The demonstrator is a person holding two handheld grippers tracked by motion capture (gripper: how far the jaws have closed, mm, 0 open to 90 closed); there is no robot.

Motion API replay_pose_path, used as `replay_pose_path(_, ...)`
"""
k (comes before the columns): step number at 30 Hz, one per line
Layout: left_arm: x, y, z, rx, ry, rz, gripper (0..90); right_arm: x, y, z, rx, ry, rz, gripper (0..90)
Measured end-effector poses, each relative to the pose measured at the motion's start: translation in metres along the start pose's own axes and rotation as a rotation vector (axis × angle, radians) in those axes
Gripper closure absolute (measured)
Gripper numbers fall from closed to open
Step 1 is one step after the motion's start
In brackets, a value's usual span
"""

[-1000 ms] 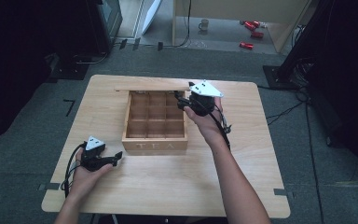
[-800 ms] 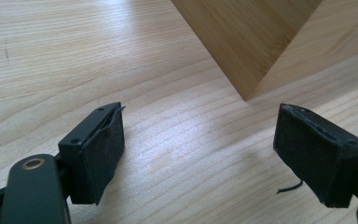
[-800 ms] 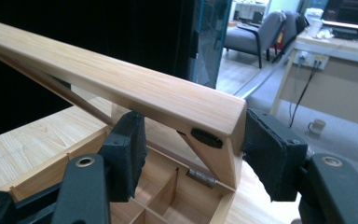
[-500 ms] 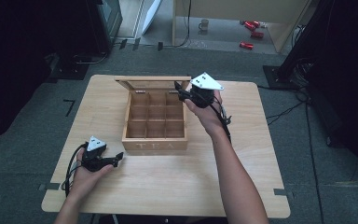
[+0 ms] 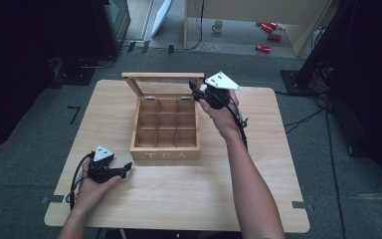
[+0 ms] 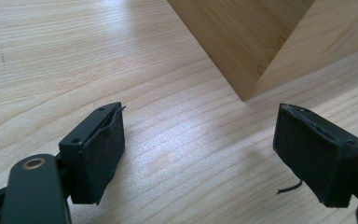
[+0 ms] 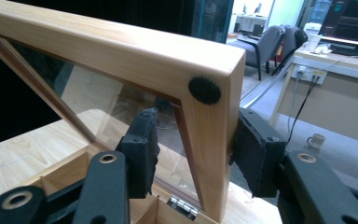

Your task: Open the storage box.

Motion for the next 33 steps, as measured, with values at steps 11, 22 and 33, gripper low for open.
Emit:
replay_pose_path(11,0.0,0.0,0.0,0.0,0.001,0.0,17.3,0.008,0.009,0.011,-0.024,0.014,0.027,58.6)
replay_pose_path(22,0.0,0.0,0.0,-0.003,0.002,-0.003,17.4,0.016,0.019,0.029,-0.049,0.017,0.079,61.3)
replay_pose_path(33,0.0,0.0,0.0,-0.002,0.005,-0.011,17.7,0.024,0.032,0.054,-0.089,0.021,0.167,64.1)
Point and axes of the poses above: each handheld gripper's, and its own axes: z roughly forward along the jaws, x roughly out of its top, y roughly to its right, the point moved 3 cm from there along z, roughly forward along the jaws, and after that the axes turned 4 degrees about z, right-handed, at the moved point
